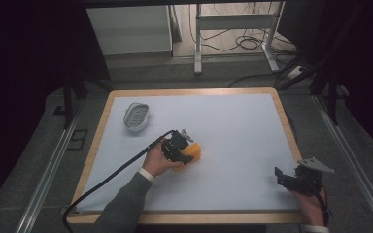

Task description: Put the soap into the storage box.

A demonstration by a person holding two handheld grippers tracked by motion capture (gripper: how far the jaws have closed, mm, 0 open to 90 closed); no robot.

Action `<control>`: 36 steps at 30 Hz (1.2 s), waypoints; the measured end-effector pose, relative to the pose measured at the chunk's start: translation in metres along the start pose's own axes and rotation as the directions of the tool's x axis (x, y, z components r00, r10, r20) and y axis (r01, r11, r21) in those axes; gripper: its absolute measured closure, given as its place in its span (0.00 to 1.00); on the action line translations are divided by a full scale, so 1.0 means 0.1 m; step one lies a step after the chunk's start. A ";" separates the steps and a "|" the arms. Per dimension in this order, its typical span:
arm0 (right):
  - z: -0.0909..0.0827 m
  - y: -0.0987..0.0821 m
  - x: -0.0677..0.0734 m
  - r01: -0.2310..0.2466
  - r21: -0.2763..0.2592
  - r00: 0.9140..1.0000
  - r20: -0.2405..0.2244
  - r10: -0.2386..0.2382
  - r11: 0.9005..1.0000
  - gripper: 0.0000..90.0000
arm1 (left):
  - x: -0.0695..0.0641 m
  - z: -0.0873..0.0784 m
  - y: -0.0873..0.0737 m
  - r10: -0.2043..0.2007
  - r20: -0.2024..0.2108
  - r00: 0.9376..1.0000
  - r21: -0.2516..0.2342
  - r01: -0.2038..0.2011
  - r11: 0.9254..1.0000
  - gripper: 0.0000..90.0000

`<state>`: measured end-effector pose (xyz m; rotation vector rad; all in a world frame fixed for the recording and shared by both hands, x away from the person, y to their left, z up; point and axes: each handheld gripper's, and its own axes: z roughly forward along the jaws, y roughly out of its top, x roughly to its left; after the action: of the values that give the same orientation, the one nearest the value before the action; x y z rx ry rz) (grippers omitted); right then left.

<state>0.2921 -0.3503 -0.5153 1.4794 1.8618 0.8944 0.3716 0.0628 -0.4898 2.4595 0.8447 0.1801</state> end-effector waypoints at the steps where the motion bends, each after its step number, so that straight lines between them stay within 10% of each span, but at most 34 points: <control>1: 0.00 0.00 -0.01 -0.004 0.000 1.000 -0.001 0.004 1.000 0.08 | 0.01 -0.01 0.00 0.001 -0.005 1.000 0.000 -0.001 1.000 0.68; 36: 0.00 -0.01 -0.04 -0.009 0.006 1.000 0.009 0.009 1.000 0.09 | 0.08 -0.35 -0.07 -0.047 0.020 0.999 -0.100 0.049 0.994 0.68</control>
<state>0.2919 -0.3541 -0.5163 1.4950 1.8543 0.8853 0.3641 0.0871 -0.4640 2.3416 0.8655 0.1788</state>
